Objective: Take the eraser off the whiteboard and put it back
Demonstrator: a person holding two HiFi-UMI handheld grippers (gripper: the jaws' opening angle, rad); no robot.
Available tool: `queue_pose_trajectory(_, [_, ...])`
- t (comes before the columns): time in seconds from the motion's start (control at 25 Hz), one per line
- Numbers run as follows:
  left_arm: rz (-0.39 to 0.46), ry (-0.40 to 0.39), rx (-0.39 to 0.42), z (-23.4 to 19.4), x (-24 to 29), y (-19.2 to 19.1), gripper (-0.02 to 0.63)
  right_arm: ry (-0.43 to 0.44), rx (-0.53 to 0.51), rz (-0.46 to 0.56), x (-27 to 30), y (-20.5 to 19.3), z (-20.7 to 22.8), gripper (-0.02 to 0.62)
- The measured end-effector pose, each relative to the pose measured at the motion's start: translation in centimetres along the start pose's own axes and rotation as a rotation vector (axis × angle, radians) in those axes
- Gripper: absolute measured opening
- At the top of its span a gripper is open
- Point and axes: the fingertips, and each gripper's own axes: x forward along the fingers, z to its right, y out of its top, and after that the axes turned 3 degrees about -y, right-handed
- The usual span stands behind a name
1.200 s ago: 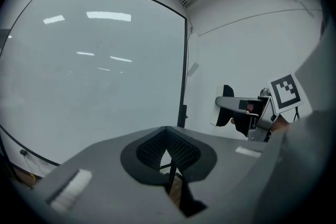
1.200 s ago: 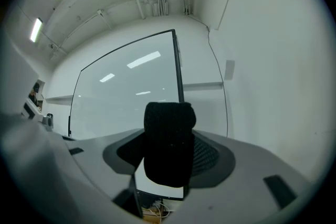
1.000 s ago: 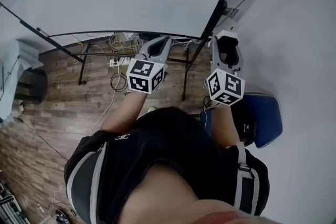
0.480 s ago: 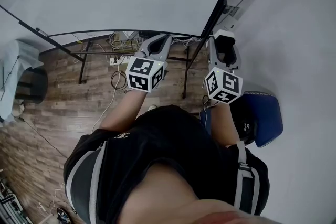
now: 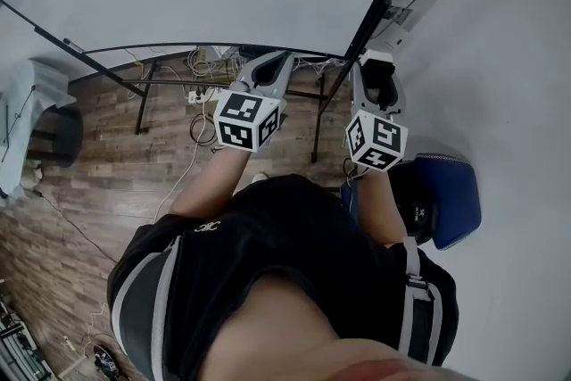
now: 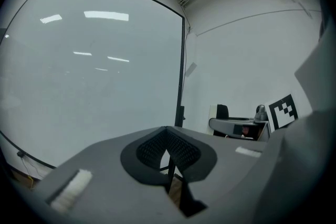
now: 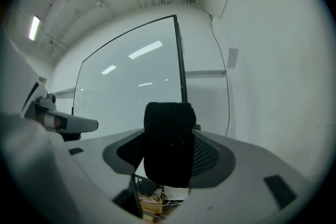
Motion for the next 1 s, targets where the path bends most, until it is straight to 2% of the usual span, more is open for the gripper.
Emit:
queue_pose_trajectory(0.48, [-0.008,0.023,0.000,-0.4,-0.4,-0.5,0.009,0.023,0.011,0.013,0.9,-0.1,-0.1,0.244])
queue_pose_trajectory(0.72, [-0.020,0.061,-0.003,-1.6,-1.1,-0.9,0.009,0.055,-0.013,0.030,3.8,-0.3,-1.4,0.244])
queue_pose_trajectory(1.0, [-0.018,0.113,-0.005,-3.3,-2.2,-1.0,0.009,0.032,-0.034,0.024,7.6,-0.5,-1.7,0.244])
